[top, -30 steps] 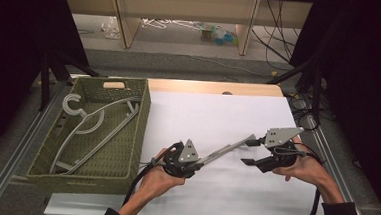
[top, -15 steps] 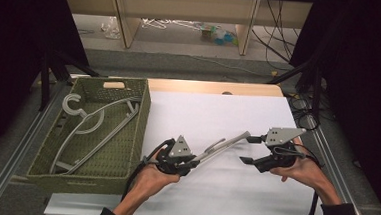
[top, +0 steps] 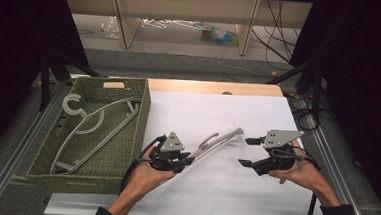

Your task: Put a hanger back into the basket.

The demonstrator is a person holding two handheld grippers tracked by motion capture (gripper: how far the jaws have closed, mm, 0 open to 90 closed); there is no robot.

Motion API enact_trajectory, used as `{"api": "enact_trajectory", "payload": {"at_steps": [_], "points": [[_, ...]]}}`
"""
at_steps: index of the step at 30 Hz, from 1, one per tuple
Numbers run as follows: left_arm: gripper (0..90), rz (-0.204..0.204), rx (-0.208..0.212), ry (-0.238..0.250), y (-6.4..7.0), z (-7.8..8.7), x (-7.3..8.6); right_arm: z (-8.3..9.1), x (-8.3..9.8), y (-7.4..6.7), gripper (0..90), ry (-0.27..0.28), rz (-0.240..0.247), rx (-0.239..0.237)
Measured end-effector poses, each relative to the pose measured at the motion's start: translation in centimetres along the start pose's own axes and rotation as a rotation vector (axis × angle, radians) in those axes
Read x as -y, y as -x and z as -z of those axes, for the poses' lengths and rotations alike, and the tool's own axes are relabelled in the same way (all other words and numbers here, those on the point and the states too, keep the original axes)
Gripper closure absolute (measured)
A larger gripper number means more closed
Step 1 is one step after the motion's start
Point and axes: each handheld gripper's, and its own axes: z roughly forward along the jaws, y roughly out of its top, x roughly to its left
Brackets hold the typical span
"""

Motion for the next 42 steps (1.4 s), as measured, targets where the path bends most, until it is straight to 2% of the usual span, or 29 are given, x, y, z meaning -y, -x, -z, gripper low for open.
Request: {"api": "enact_trajectory", "payload": {"at_steps": [6,8,9,15,18,22,23,26,30,35,38,42], "points": [[79.3,0.03,0.005,0.034,-0.2,0.4,0.0,0.1,0.0,-0.3,22.8,0.014,-0.003,0.029],[79.3,0.032,0.006,0.037,-0.3,0.6,-0.1,0.2,0.1,-0.4,23.2,0.037,-0.018,0.032],[79.3,0.046,0.007,0.046,-0.3,0.6,-0.1,0.2,0.2,-0.4,22.9,0.044,-0.028,0.038],[79.3,0.062,0.009,0.071,-0.7,1.4,-0.2,0.1,0.8,-1.1,22.2,0.047,-0.054,0.075],[79.3,0.078,0.016,0.09,-0.8,1.8,-0.2,0.1,1.1,-1.7,22.0,0.066,-0.063,0.093],[79.3,0.112,0.029,0.107,-0.9,2.3,-0.2,0.4,1.5,-2.4,22.2,0.07,-0.073,0.103],[79.3,0.108,0.025,0.106,-0.9,2.5,-0.3,0.5,1.7,-2.6,22.2,0.074,-0.075,0.102],[79.3,0.132,0.027,0.122,-0.9,3.1,-0.4,0.8,2.1,-3.0,22.1,0.074,-0.088,0.105],[79.3,0.155,0.045,0.142,-0.8,3.9,-0.6,1.1,2.7,-3.5,22.1,0.075,-0.094,0.11],[79.3,0.18,0.065,0.193,-0.9,5.4,-0.9,1.4,3.0,-4.0,22.1,0.078,-0.102,0.115],[79.3,0.202,0.076,0.237,-1.1,6.7,-1.2,1.6,3.1,-4.1,22.2,0.073,-0.105,0.111],[79.3,0.208,0.073,0.296,-1.6,8.6,-1.8,1.5,3.3,-4.2,22.2,0.08,-0.106,0.111]]}}
